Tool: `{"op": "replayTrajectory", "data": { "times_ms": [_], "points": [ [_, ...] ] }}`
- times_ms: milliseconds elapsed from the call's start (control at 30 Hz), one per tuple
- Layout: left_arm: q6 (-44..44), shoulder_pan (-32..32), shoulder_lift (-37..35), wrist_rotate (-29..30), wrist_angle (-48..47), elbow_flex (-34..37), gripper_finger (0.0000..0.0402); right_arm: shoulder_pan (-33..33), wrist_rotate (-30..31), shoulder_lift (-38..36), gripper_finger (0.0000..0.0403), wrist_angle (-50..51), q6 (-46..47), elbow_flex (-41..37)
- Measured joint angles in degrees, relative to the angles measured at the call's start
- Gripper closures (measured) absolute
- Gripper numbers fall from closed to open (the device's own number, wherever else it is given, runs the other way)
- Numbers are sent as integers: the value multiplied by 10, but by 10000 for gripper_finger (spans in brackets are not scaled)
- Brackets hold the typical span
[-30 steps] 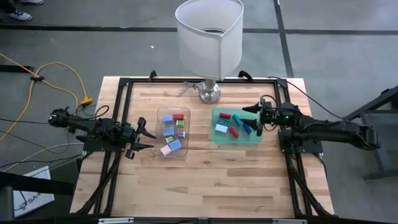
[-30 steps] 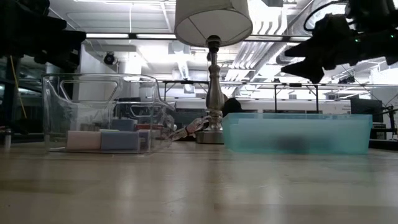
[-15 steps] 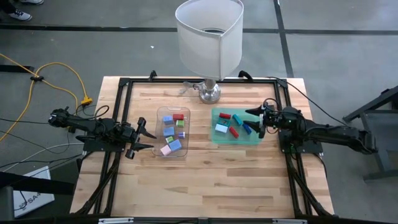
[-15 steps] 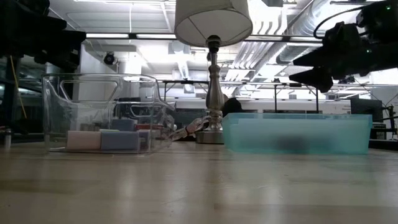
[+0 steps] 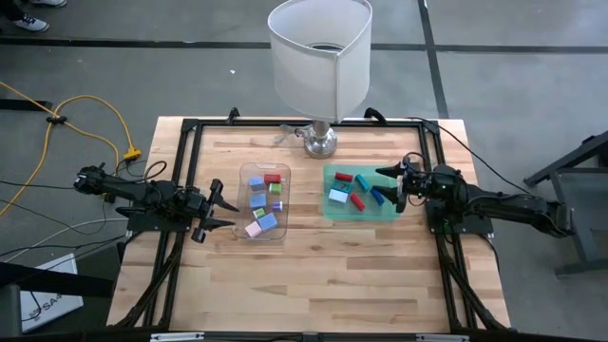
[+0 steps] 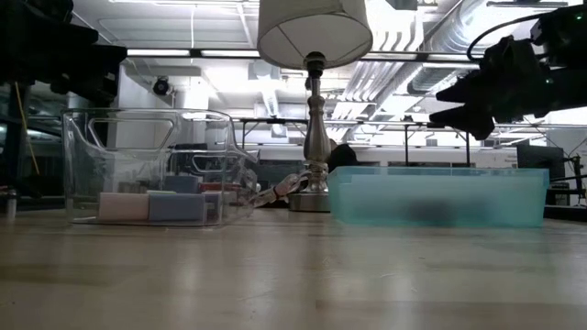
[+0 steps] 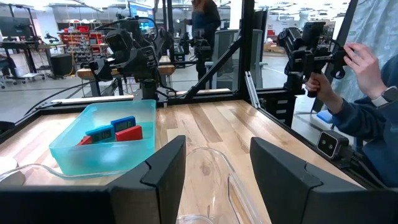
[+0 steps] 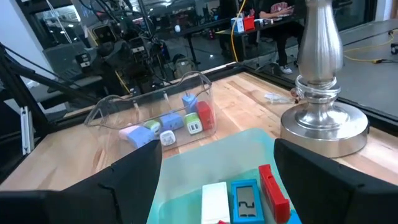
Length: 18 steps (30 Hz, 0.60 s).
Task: Pick & Place Office items
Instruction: Return to Home Position
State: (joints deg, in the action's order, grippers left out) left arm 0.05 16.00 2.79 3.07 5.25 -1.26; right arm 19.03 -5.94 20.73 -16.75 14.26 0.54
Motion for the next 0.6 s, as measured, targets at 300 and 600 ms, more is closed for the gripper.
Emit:
{"op": "replayTrajectory", "data": {
  "times_ms": [300,600],
  "points": [
    [0,0,0,0,0,0,229,0,19,0,105,59,-8,0],
    [0,0,0,0,0,0,229,0,-21,-13,105,124,9,-1]
  ]
}}
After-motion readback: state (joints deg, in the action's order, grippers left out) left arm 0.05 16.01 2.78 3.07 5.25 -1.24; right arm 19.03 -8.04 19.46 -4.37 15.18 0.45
